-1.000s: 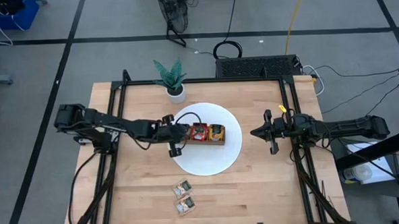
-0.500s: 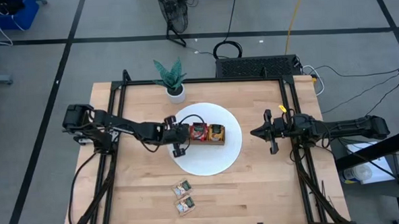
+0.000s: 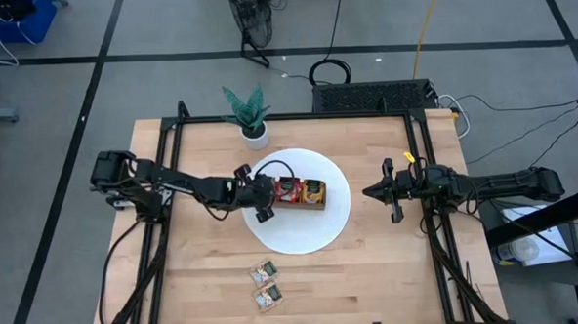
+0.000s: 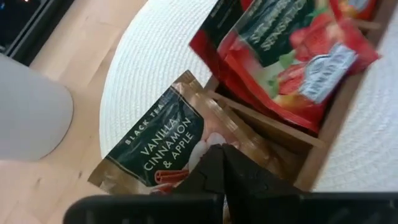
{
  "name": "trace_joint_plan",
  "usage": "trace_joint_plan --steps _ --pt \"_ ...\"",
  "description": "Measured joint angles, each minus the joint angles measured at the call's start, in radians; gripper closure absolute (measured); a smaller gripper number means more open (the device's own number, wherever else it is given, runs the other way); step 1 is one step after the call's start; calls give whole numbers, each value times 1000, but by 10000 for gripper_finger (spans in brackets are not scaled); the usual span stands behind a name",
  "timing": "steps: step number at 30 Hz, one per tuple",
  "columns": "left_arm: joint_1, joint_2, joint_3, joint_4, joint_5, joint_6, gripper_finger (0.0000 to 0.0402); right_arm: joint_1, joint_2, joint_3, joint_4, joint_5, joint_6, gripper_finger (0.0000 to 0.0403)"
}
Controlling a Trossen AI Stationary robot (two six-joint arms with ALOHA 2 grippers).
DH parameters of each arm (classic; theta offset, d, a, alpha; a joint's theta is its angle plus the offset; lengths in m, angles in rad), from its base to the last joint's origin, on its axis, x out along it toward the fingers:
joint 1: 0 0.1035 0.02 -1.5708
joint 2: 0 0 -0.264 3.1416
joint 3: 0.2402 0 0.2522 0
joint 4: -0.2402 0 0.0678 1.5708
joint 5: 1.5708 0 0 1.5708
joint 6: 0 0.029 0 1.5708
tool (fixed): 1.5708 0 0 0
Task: Pick & Place Tea
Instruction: Put the brown tea bag into the left section of the wooden organizer, then adjust the red tea bags in the middle section of the wooden organizer
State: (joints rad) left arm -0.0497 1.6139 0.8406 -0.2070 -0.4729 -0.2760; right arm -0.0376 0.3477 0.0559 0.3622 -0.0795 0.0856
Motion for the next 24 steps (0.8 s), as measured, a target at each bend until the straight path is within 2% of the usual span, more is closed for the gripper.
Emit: trace_joint_plan --steps 8,10,13,17,24 --pt "-54 -41 57 4 3 34 392 0 0 0 0 0 0 398" --pt "-65 -40 85 -11 35 56 398 0 0 0 0 0 0 399" --pt "-69 -14 143 18 93 72 397 0 0 0 0 0 0 399" --pt "-66 36 187 3 101 98 398 0 0 0 0 0 0 399" --pt "-38 119 196 0 135 98 398 0 0 0 0 0 0 399"
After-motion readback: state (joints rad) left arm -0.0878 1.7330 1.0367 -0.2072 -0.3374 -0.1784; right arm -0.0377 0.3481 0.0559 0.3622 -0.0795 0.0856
